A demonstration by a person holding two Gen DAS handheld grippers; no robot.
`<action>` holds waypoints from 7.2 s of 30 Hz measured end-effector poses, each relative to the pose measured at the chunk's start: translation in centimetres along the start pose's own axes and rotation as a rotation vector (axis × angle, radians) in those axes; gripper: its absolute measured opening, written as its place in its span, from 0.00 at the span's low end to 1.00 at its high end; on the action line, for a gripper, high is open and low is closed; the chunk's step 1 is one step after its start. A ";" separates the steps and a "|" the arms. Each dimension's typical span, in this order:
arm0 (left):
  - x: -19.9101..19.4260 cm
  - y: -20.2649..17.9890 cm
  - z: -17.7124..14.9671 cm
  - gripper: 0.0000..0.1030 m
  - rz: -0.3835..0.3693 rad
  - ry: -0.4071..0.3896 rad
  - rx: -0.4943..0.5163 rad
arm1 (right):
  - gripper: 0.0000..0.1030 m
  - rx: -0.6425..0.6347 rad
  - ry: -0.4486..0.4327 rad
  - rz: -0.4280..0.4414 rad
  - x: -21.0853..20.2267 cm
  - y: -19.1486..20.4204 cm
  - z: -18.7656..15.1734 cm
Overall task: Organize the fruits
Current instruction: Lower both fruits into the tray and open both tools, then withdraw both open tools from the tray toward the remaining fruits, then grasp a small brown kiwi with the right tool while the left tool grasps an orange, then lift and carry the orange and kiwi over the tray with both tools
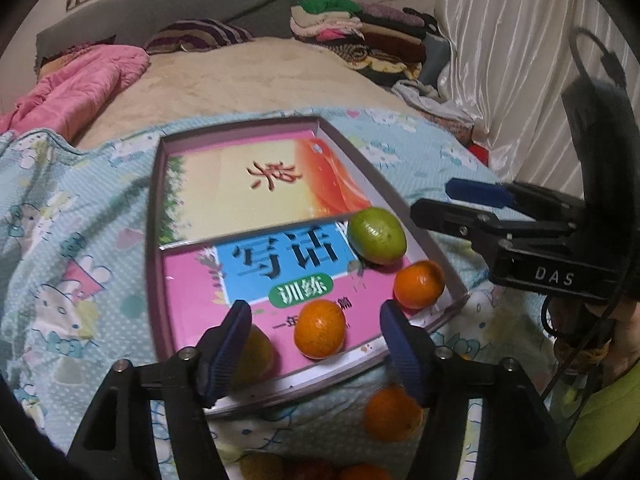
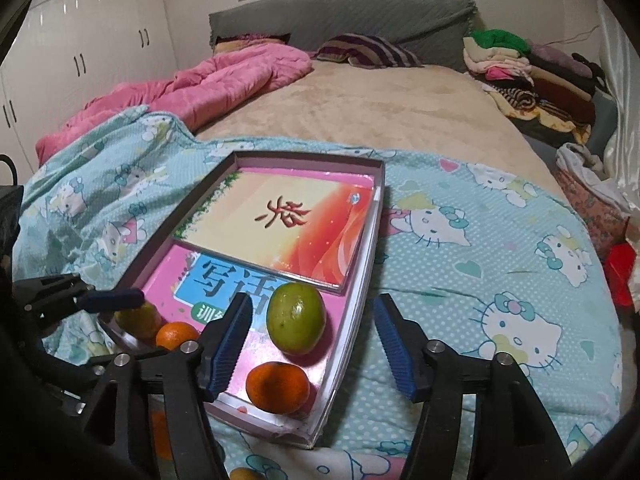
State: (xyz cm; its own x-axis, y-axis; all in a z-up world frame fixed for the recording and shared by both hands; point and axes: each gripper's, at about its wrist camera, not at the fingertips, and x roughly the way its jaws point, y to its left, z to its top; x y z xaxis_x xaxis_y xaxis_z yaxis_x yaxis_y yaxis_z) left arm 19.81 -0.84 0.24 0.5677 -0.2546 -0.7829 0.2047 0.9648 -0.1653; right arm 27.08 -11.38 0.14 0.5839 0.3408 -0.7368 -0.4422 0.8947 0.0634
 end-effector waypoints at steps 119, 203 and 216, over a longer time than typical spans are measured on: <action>-2.1 -2.6 -11.1 0.48 -0.007 0.119 -0.055 | 0.23 -0.135 0.111 0.038 -2.2 5.4 -11.9; 1.6 2.5 -2.5 0.37 0.052 0.052 -0.067 | 0.23 -0.009 0.049 -0.026 0.5 0.4 -2.4; 1.5 2.2 -2.6 0.37 0.058 0.050 -0.058 | 0.27 -0.006 0.064 -0.022 1.4 0.3 -2.9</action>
State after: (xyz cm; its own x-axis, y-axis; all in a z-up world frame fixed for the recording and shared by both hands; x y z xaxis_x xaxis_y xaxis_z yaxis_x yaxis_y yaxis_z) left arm 19.09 1.10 -2.86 0.5364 -0.1959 -0.8209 0.1251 0.9804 -0.1522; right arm 25.75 -11.45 -2.78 0.5490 0.3018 -0.7794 -0.4336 0.9001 0.0431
